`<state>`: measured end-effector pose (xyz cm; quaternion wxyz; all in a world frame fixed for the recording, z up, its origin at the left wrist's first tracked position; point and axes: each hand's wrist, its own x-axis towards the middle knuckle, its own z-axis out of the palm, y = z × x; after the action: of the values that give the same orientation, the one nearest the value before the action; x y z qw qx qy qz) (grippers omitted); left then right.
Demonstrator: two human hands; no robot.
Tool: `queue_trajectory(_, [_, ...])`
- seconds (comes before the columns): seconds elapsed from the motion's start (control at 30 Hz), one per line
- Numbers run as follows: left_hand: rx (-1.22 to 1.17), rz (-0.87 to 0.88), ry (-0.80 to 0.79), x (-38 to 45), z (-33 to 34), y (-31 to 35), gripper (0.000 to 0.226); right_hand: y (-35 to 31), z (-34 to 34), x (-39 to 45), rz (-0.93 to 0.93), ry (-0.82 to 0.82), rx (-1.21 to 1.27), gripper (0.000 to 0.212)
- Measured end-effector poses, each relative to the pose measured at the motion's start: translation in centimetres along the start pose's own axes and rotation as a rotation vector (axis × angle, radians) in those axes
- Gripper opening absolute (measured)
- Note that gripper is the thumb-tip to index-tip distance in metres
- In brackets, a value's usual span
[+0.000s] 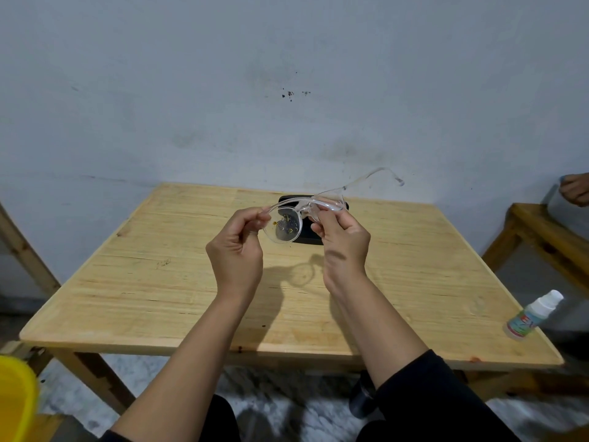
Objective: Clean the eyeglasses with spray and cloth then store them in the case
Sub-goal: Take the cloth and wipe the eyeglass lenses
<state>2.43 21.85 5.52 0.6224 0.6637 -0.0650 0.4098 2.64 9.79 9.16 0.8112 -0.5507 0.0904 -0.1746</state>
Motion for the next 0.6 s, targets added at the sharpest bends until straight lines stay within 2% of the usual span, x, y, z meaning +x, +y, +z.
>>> queue_trajectory(0.33, [0.040, 0.014, 0.024, 1.3, -1.4, -0.1, 0.030, -1.0, -0.5, 1.0, -0.082, -0.237, -0.302, 0.029])
queue_trajectory(0.4, [0.053, 0.013, 0.021, 1.7, -1.6, -0.2, 0.030, -1.0, -0.7, 1.1, -0.106, -0.211, -0.327, 0.034])
queue_trajectory(0.47, [0.063, 0.010, 0.018, 1.8, -1.9, -0.3, 0.033, -0.8, -0.8, 1.1, -0.111, -0.118, -0.312, 0.034])
queue_trajectory(0.6, [0.075, 0.020, -0.028, 1.4, -1.9, -0.3, 0.036, -0.4, -0.6, 0.6, -0.053, 0.038, -0.124, 0.026])
